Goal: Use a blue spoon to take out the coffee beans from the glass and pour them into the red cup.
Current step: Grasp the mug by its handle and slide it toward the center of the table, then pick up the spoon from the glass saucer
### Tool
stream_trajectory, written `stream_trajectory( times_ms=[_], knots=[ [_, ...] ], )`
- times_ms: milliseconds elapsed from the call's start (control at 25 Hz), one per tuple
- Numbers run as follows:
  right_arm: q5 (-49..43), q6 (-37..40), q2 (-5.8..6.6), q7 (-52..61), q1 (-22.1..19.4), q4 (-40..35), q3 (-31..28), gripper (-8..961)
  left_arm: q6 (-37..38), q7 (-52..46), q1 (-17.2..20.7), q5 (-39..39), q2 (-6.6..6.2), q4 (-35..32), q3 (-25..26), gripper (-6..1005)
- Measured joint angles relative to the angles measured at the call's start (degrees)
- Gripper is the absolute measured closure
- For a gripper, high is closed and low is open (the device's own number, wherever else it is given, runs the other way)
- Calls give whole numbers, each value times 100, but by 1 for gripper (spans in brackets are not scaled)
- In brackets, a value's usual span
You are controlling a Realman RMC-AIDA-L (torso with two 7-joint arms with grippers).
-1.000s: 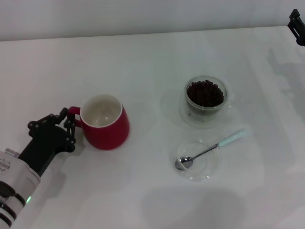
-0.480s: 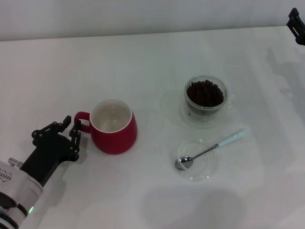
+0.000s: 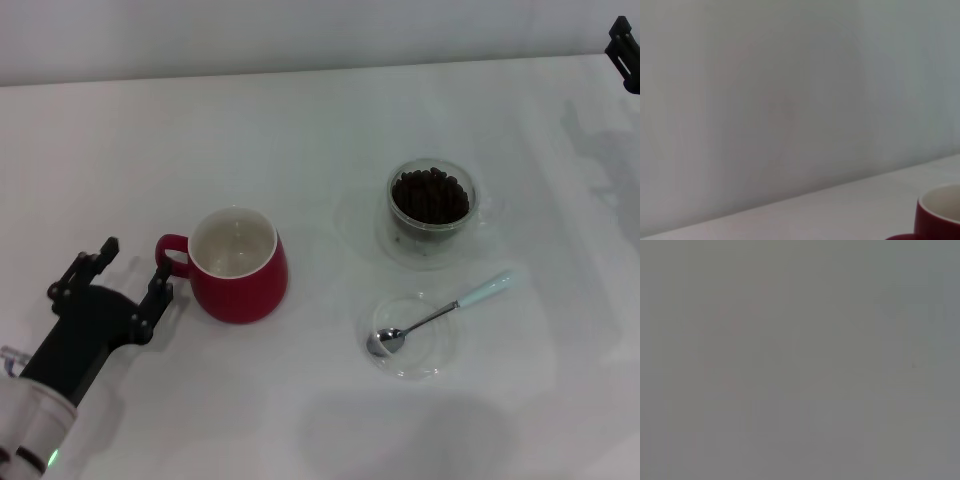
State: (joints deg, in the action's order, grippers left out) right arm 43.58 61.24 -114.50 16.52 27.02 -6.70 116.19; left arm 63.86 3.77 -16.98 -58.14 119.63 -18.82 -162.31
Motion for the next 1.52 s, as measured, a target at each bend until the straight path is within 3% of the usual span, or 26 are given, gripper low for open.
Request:
stream_trajectory(
  times_ms=[40,200,240,360,440,680,840,1080,1320,1520],
  knots=[
    [7,1,0,0,-3,3,0,112,255,0,206,-1,-1,-37,-10,615],
    [25,2,-1,7,-23,2,-5,111,349,-3,288,-1,-2,-44,-8,497],
    [25,2,-1,13,-35,-1,-7,111,645,-14,528,-4,-7,-82,-3,468],
    [17,2,3,138,-75,-4,-7,111,1013,-16,804,-140,1,-95,5,273],
    [-50,1,62,490,-149,0,41,111,1292,-24,991,-387,5,-96,6,275],
    [-881,137,426,2121,-620,12,115,112,1810,-843,1243,-1617,-10,58,6,280],
    [-1859,721,731,3588,-1069,128,119,112,1794,-1945,1004,-2159,-27,504,7,282],
    [-3097,2151,938,5564,-1353,1103,149,111,1691,-2289,594,-2395,-28,685,11,283],
    [-3597,3164,914,6729,-1498,1597,748,112,1682,-2098,412,-2520,-28,692,10,274],
    [-3614,3433,607,6896,-1640,1612,1361,114,1681,-2068,231,-2491,-24,666,-36,220]
  ],
)
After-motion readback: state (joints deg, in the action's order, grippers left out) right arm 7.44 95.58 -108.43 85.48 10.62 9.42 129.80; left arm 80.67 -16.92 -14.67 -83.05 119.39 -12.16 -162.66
